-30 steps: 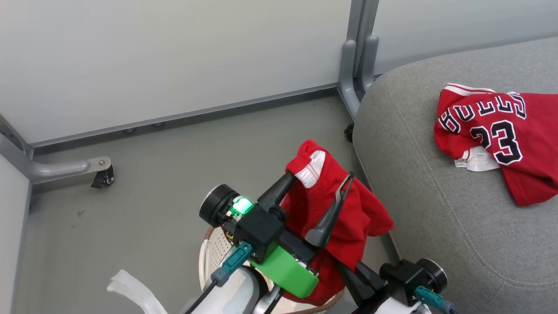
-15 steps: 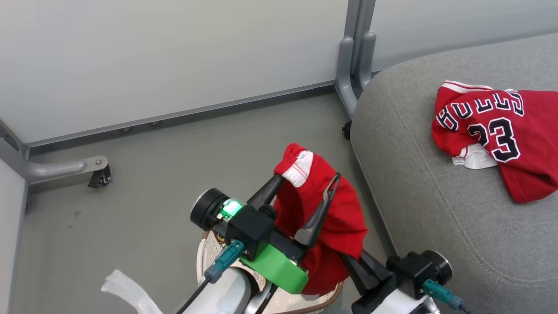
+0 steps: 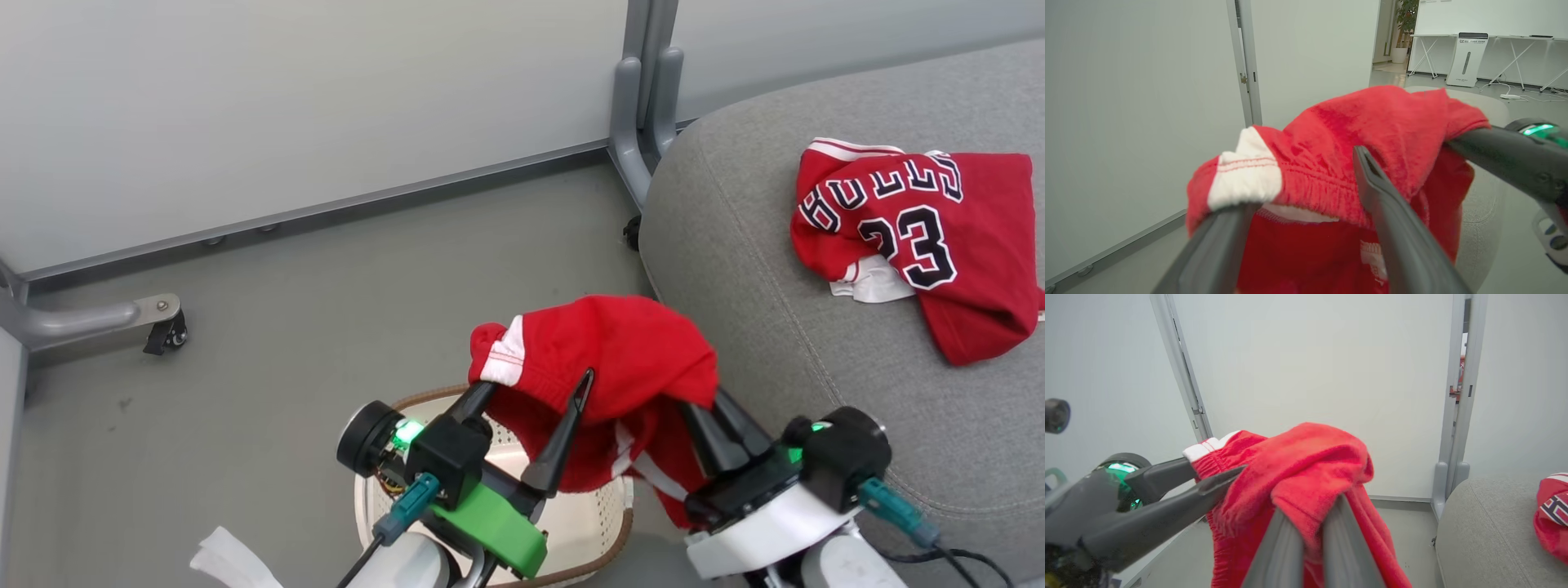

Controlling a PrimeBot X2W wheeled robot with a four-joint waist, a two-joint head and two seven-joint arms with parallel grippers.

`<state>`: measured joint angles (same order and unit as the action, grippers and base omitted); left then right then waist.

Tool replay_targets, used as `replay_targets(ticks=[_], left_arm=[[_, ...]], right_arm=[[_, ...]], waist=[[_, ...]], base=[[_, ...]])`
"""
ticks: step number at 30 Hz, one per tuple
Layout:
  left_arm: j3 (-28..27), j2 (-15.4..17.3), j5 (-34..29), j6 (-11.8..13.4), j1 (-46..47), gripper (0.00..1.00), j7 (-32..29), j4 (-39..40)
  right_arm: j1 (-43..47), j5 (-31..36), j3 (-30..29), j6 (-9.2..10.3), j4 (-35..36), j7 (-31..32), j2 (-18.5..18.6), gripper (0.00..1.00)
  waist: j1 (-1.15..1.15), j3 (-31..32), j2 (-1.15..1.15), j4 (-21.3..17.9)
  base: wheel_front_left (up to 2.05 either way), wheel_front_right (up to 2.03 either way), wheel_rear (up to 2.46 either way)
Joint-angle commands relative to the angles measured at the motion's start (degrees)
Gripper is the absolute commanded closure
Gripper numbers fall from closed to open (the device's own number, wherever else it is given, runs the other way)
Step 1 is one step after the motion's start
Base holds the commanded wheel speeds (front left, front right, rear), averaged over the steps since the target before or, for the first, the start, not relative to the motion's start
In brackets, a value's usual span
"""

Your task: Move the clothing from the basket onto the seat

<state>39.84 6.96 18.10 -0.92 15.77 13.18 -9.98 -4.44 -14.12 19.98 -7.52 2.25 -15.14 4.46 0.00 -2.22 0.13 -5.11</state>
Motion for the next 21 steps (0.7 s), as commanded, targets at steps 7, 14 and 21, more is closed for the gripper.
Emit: replay_targets(ticks=[7, 14, 21], left_arm=[[-0.5, 1.7, 0.7, -0.6, -1.5, 0.0, 1.1, 0.8], [-1.0, 3.0, 0.0, -0.4, -0.4, 0.0, 1.4, 1.4], [-1.1, 4.3, -0.5, -0.2, 0.8, 0.0, 1.0, 1.4]], right_arm=[[-0.1, -2.4, -6.6, 0.06, 4.6, 0.0, -0.9, 1.0], [-0.1, -2.3, -11.4, 0.05, 7.8, 0.0, -1.4, 1.0], [1.6, -3.0, -14.4, 0.05, 9.3, 0.0, -1.5, 1.0]], waist=[[0.0, -1.6, -0.13, -3.7], [0.0, -3.8, -0.13, -9.8], [0.0, -5.7, -0.13, -16.8]], base=[[0.0, 0.0, 0.0], [0.0, 0.0, 0.0], [0.0, 0.0, 0.0]])
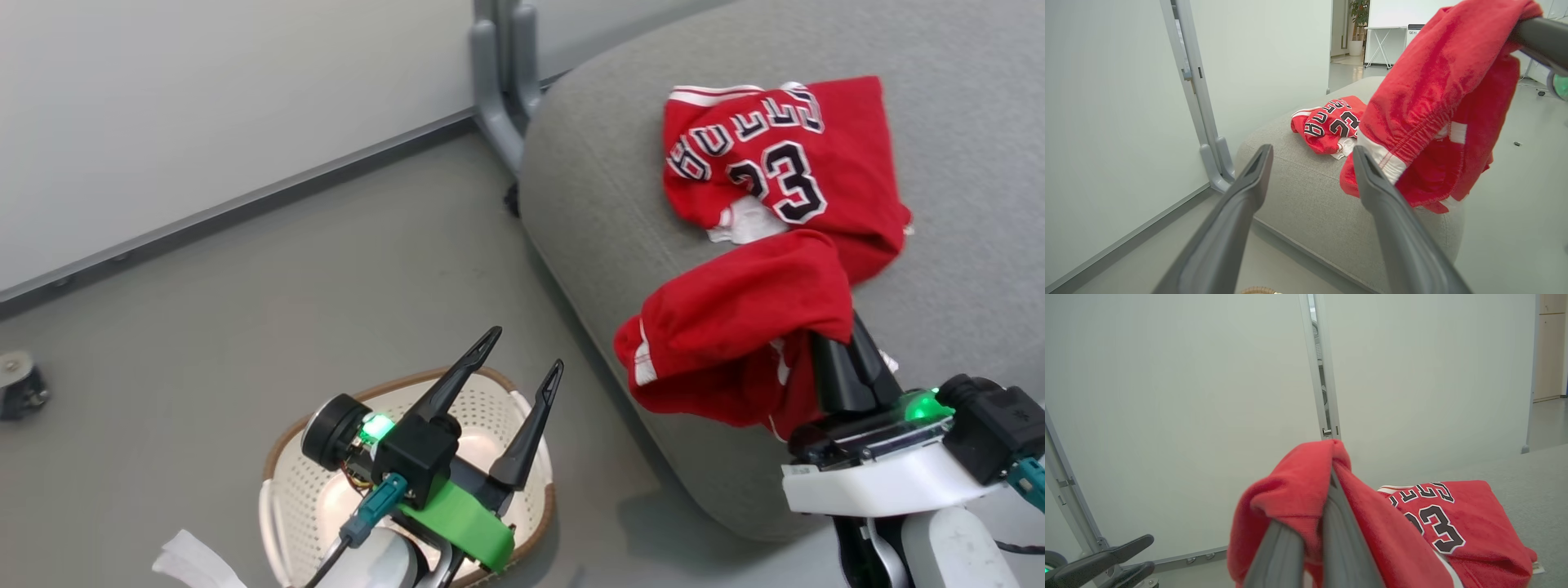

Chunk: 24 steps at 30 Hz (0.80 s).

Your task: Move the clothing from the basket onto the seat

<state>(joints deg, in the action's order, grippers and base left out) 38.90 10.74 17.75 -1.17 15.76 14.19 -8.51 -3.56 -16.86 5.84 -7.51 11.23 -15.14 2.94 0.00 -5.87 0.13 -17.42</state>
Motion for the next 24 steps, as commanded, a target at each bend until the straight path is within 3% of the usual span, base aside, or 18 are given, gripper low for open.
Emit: replay_targets(ticks=[1, 10, 18, 24], left_arm=[[-0.3, 0.8, -0.2, 0.2, 0.9, 0.0, -0.1, 0.0], [0.6, 2.5, -0.9, -0.7, 2.5, 0.0, -1.8, 0.5], [2.8, 2.1, -1.3, -2.8, 5.2, 0.0, -3.1, -0.6], [3.8, 2.7, -2.2, -2.8, 5.9, 0.0, -3.0, -1.2]], right_arm=[[0.8, -0.3, -0.3, 0.04, 0.3, 0.0, 0.0, 1.0], [2.9, -2.3, -2.4, 0.04, 1.6, 0.0, -0.1, 1.0], [4.5, -4.3, -6.0, 0.04, 3.4, 0.0, 0.0, 1.0], [1.7, -7.5, -9.1, 0.04, 3.3, 0.0, 0.0, 1.0]], waist=[[0.0, -2.4, -0.13, -5.8], [0.0, -5.4, -0.13, -13.9], [0.0, -8.0, -0.13, -14.7], [0.0, -11.2, -0.13, -14.9]], base=[[0.0, 0.0, 0.0], [0.0, 0.0, 0.0], [0.0, 0.0, 0.0], [0.0, 0.0, 0.0]])
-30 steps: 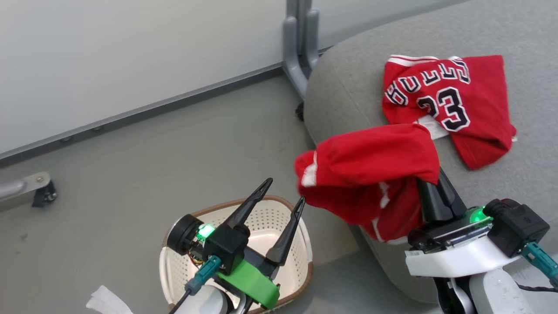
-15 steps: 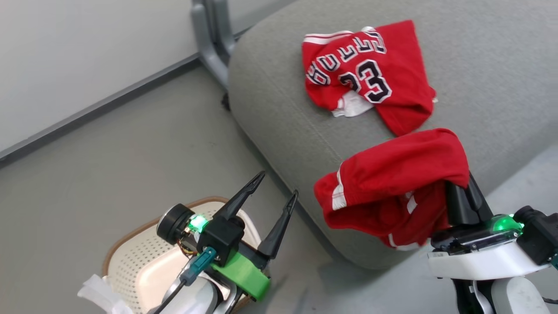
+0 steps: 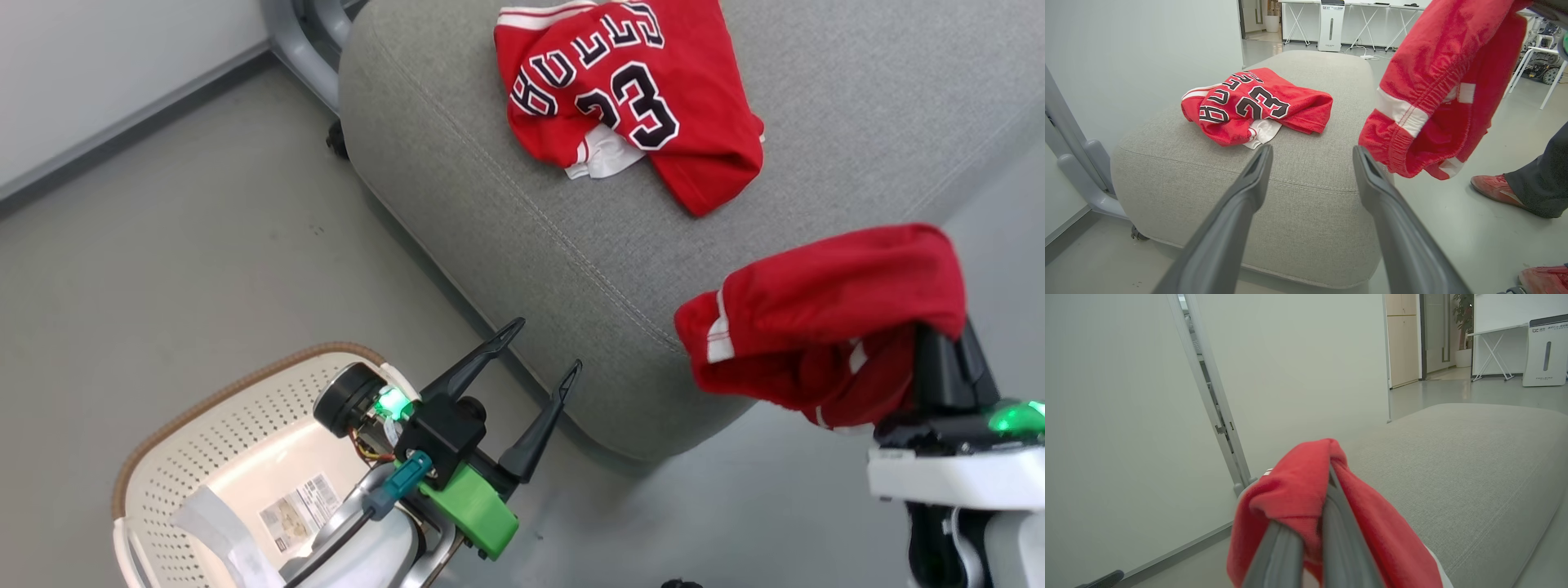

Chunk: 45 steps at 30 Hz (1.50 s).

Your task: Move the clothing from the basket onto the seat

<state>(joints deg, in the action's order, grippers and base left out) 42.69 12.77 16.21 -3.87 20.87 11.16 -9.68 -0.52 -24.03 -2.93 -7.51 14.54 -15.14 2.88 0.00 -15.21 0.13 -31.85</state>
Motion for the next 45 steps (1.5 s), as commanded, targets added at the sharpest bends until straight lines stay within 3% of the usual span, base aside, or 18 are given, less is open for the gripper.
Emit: replay_targets(ticks=[1, 4, 11, 20, 24, 30, 31, 32, 33, 37, 45], left_arm=[[0.0, 0.8, -0.6, 0.0, 0.8, 0.0, -0.3, 0.0], [0.3, 1.6, -1.3, 0.3, 1.6, 0.0, -1.2, 0.8], [0.5, 2.8, -2.5, -0.4, 5.4, 0.0, -3.0, 2.9], [1.1, 2.9, -3.8, -1.2, 10.5, 0.0, -1.9, 3.3], [1.1, 3.0, -4.1, -1.4, 12.0, 0.0, -0.9, 2.9], [1.0, 1.7, -3.9, -0.9, 13.0, 0.0, 0.9, 1.5], [1.1, 1.5, -3.8, -0.8, 13.0, 0.0, 1.2, 1.3], [1.2, 1.1, -3.6, -0.8, 12.9, 0.0, 1.6, 0.9], [1.3, 0.8, -3.4, -0.8, 12.7, 0.0, 1.9, 0.6], [0.8, -0.1, -2.3, -0.5, 11.0, 0.0, 3.1, -1.2], [-1.1, -2.2, 0.4, 0.6, 6.0, 0.0, 4.0, -4.0]], right_arm=[[-2.4, -1.0, -0.9, 0.04, -0.4, 0.0, 0.0, 1.0], [-7.7, -0.4, -2.7, 0.03, -1.7, 0.0, 0.0, 1.0], [-24.9, 4.6, -11.4, 0.03, -4.6, 0.0, 1.1, 1.0], [-46.6, 9.3, -18.6, 0.05, -13.3, 0.0, 11.0, 1.0], [-51.6, 10.9, -19.0, 0.05, -20.2, 0.0, 12.1, 1.0], [-50.9, 11.6, -16.7, 0.05, -28.7, 0.0, 9.5, 1.0], [-50.0, 11.8, -16.6, 0.05, -29.5, 0.0, 9.0, 0.89], [-48.7, 12.4, -16.8, 0.05, -30.6, 0.0, 8.1, 0.26], [-47.9, 12.7, -17.7, 0.05, -30.7, 0.0, 7.4, 0.0], [-41.0, 14.2, -17.3, 0.05, -29.0, 0.0, 3.3, 0.0], [-21.1, 15.8, -11.3, 0.05, -21.1, 0.0, 0.3, 0.0]], waist=[[0.0, -2.7, -0.13, -0.4], [0.0, -6.3, -0.13, 0.4], [0.0, -16.2, -0.13, 6.9], [0.0, -24.8, -0.13, 16.1], [0.0, -26.9, -0.13, 19.0], [0.0, -27.5, -0.13, 21.7], [0.0, -27.2, -0.13, 21.9], [0.0, -26.7, -0.13, 22.2], [0.0, -26.2, -0.13, 22.3], [0.0, -22.7, -0.13, 22.0], [0.0, -10.6, -0.13, 20.0]], base=[[0.0, 0.0, 0.0], [0.0, 0.0, 0.0], [0.0, 0.0, 0.0], [0.0, 0.0, 0.0], [0.0, 0.0, 0.0], [0.0, 0.0, 0.0], [0.0, 0.0, 0.0], [0.0, 0.0, 0.0], [0.0, 0.0, 0.0], [0.0, 0.0, 0.0], [0.0, 0.0, 0.0]])
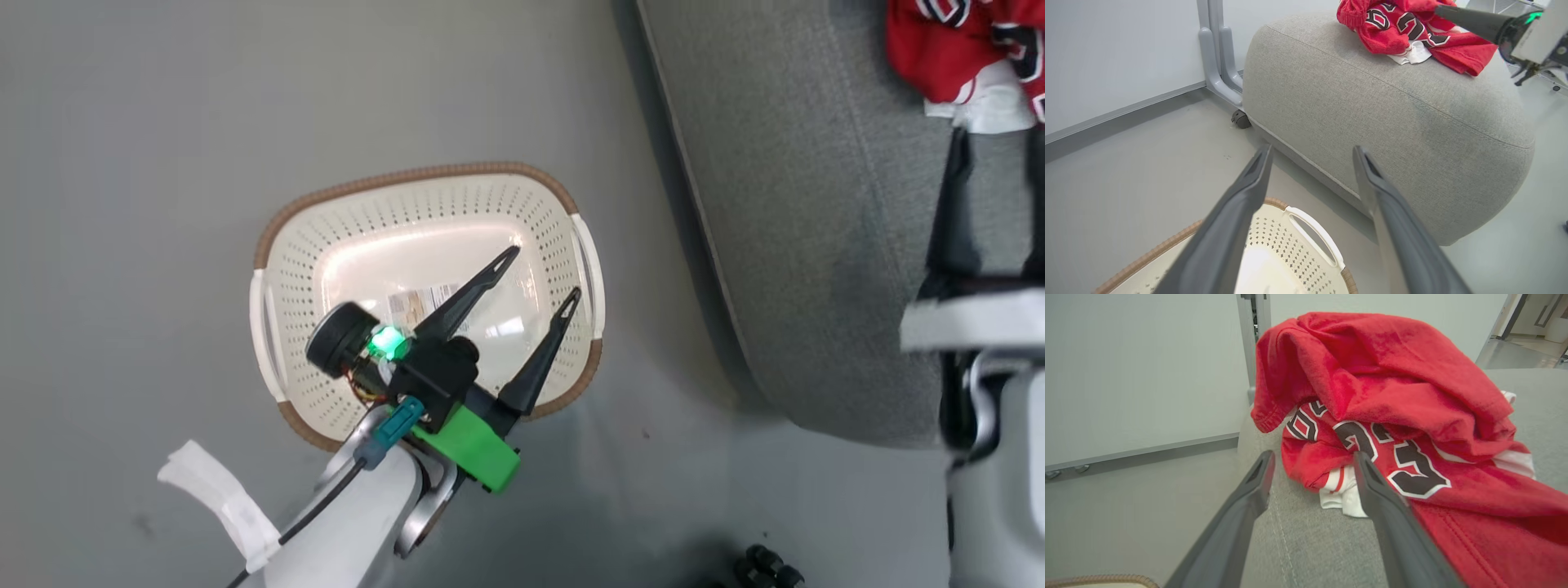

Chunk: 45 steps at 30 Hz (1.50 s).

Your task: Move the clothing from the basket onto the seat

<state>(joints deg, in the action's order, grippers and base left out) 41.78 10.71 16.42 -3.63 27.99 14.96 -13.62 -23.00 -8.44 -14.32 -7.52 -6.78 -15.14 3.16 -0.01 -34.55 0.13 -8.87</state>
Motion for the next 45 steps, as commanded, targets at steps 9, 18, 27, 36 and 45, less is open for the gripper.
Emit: replay_targets(ticks=[9, 18, 27, 36, 45], left_arm=[[-8.1, -2.2, 1.6, 2.9, -10.3, 0.0, 0.3, 2.7], [-17.7, -5.3, 1.1, 2.4, -21.3, 0.0, 0.3, 5.6], [-27.1, -6.7, -1.8, 1.7, -29.6, 0.0, 0.2, 8.5], [-34.8, -7.3, -6.0, 0.6, -37.8, 0.0, 0.2, 12.9], [-38.4, -7.7, -6.7, -1.2, -42.0, 0.0, 0.2, 13.1]], right_arm=[[16.6, 0.6, 8.4, 0.06, 5.3, 0.0, -0.2, 0.0], [24.1, 0.9, 11.8, 0.06, 5.7, 0.0, -0.2, 0.0], [26.6, -1.0, 13.7, 0.06, 5.9, 0.0, -0.2, 0.0], [29.0, -2.8, 14.5, 0.06, 6.2, 0.0, -0.2, 0.0], [32.2, -3.1, 15.5, 0.06, 6.1, 0.0, -0.2, 0.0]], waist=[[0.01, 21.0, -0.13, -3.1], [0.01, 31.3, -0.13, 4.5], [0.01, 36.0, -0.13, 11.9], [0.01, 40.1, -0.13, 14.0], [0.01, 42.0, -0.13, 13.3]], base=[[0.0, 0.0, 0.0], [0.0, 0.0, 0.0], [0.0, 0.0, 0.0], [0.0, 0.0, 0.0], [0.0, 0.0, 0.0]])
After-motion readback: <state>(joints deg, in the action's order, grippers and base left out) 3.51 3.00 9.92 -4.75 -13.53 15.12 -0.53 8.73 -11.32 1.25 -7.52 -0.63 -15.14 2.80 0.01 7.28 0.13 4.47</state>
